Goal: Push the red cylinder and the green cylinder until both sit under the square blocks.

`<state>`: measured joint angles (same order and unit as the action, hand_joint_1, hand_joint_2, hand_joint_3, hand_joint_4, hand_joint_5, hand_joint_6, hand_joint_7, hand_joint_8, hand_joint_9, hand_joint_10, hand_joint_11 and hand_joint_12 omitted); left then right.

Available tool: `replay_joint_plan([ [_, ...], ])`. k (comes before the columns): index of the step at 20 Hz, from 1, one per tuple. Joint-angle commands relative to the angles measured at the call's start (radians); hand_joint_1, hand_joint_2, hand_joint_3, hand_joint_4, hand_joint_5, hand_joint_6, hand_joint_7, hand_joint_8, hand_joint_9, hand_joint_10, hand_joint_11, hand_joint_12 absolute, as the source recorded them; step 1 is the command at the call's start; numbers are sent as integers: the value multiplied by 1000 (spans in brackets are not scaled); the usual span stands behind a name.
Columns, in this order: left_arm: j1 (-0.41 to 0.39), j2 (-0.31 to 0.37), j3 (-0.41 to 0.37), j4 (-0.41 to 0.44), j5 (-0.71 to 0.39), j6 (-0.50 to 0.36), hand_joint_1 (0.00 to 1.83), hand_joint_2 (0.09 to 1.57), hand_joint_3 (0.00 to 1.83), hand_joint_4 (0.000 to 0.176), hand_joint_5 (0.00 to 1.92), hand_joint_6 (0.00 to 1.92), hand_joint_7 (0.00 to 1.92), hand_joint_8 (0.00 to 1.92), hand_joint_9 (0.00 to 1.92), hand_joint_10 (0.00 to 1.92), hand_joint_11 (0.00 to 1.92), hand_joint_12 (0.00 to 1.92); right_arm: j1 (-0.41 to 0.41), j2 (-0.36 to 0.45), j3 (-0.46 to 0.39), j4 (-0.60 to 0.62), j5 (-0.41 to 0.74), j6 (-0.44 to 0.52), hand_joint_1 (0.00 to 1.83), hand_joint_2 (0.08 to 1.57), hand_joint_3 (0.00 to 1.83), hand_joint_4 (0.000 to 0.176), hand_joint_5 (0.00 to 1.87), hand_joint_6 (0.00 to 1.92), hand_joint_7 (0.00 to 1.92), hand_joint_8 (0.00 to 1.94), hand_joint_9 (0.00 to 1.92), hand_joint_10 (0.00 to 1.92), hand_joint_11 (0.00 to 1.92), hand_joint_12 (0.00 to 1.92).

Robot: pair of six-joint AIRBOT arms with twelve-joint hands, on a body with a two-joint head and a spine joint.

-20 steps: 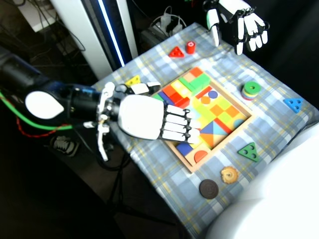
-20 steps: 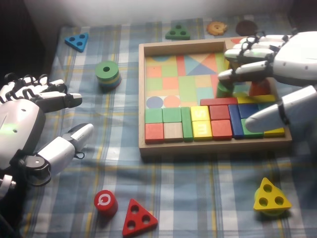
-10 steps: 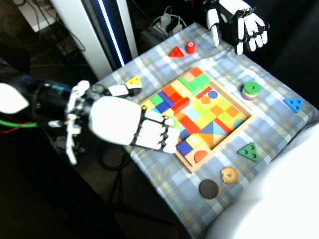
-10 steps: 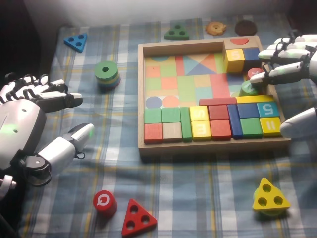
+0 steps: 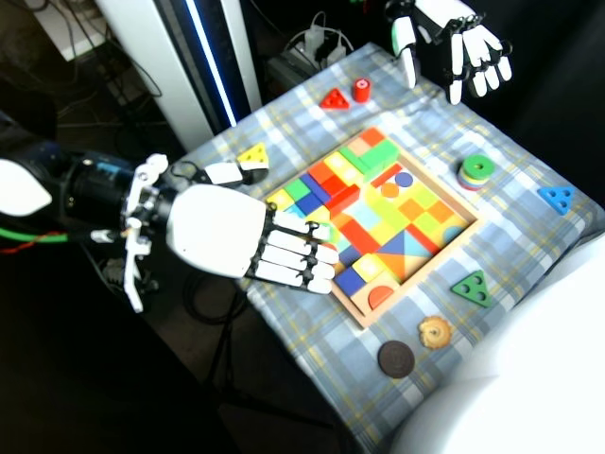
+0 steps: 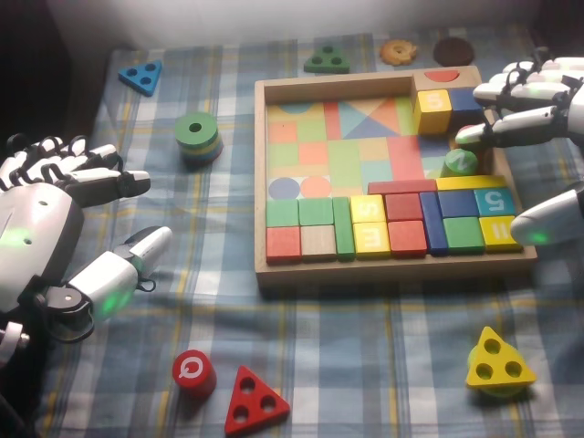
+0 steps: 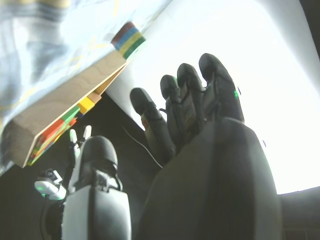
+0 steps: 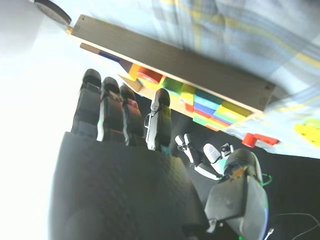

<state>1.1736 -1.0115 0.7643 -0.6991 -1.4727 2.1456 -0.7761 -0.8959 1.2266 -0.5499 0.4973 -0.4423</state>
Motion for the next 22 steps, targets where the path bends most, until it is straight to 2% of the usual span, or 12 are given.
replay_joint_plan([
  [1,-7,3,1,44,-109,-3,524,1223,0,11,737,1,431,0,286,1,0,392,12,-1,-2,32,96,-5,0,784,0,176,244,1,0,0,0,0,0,0],
  [5,-7,3,1,42,-108,-3,561,1224,1,0,766,5,454,3,306,7,0,472,11,-5,-1,32,96,-14,0,783,0,176,267,9,0,0,0,0,0,0],
  [6,-7,3,1,41,-108,-3,555,1225,1,0,762,1,449,0,301,3,0,448,11,-5,-2,31,96,-14,0,789,0,170,272,10,0,0,0,0,0,0],
  [9,-6,3,1,41,-108,-3,539,1230,3,0,765,1,434,0,294,0,0,399,10,15,-14,31,94,-14,0,770,0,176,274,7,0,0,0,0,0,0],
  [11,-6,3,0,41,-108,-3,550,1227,1,9,753,0,439,1,298,2,0,415,3,27,-26,31,93,-14,0,779,0,176,257,1,0,0,0,0,0,0],
  [12,-6,3,0,41,-108,-3,561,1223,0,0,764,3,451,2,308,5,0,454,1,27,-28,31,92,-14,0,779,0,176,265,5,0,0,0,0,0,0],
  [13,-6,3,0,41,-108,-3,552,1221,0,0,774,3,464,3,319,7,0,530,-3,27,-29,31,91,-14,0,780,0,176,274,7,0,0,0,0,0,0],
  [20,-7,4,0,41,-108,-3,542,1233,1,0,765,0,445,1,292,2,0,444,-22,16,-26,24,89,-14,0,772,0,176,277,3,0,0,0,0,0,0],
  [22,-7,4,0,41,-108,-3,549,1236,1,0,779,5,458,4,310,7,0,480,-22,13,-26,16,89,-14,0,799,8,168,288,7,0,0,0,0,0,0],
])
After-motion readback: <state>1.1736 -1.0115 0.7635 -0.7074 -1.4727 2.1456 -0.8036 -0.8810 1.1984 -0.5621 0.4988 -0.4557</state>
